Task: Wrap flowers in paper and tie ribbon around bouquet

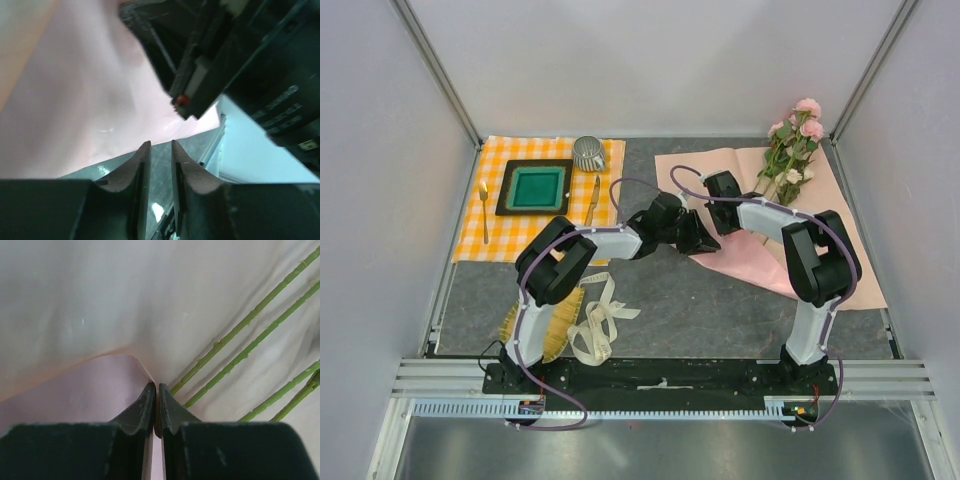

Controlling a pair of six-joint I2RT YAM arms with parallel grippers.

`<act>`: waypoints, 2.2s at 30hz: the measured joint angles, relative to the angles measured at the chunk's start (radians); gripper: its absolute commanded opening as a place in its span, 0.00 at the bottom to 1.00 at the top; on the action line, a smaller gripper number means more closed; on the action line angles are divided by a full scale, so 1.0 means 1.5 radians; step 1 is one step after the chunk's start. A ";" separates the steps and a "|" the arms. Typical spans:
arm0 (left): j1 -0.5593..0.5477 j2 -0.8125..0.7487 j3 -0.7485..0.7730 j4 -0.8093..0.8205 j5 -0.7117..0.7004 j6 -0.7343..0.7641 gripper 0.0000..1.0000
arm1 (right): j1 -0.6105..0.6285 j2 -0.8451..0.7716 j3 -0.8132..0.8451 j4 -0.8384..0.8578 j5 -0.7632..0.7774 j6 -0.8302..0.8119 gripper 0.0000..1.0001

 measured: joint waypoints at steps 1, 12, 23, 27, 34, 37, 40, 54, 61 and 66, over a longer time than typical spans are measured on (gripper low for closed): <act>0.000 0.004 0.009 0.003 0.008 0.003 0.25 | 0.000 -0.003 -0.002 0.001 0.000 0.000 0.14; 0.019 0.128 0.058 0.052 0.078 -0.028 0.14 | 0.000 -0.011 -0.006 0.027 -0.040 -0.008 0.14; 0.025 0.133 0.061 0.042 0.068 -0.077 0.02 | 0.000 -0.062 0.042 -0.123 0.009 0.156 0.77; 0.025 0.133 0.061 0.039 0.067 -0.089 0.02 | -0.006 -0.243 -0.021 -0.209 -0.001 0.227 0.74; 0.026 0.133 0.066 0.022 0.064 -0.104 0.01 | -0.018 -0.452 -0.193 -0.241 -0.110 0.311 0.18; 0.026 0.133 0.072 0.007 0.064 -0.108 0.01 | -0.045 -0.401 -0.243 -0.224 -0.151 0.334 0.03; 0.026 0.133 0.078 -0.005 0.064 -0.114 0.01 | -0.080 -0.358 -0.282 -0.202 -0.159 0.349 0.00; 0.026 0.134 0.091 -0.038 0.066 -0.135 0.01 | -0.242 -0.388 -0.354 -0.163 -0.135 0.402 0.00; 0.028 0.141 0.101 -0.046 0.083 -0.136 0.01 | -0.280 -0.417 -0.348 -0.177 -0.158 0.419 0.00; 0.030 0.144 0.105 -0.049 0.089 -0.136 0.01 | -0.289 -0.417 -0.343 -0.179 -0.176 0.427 0.00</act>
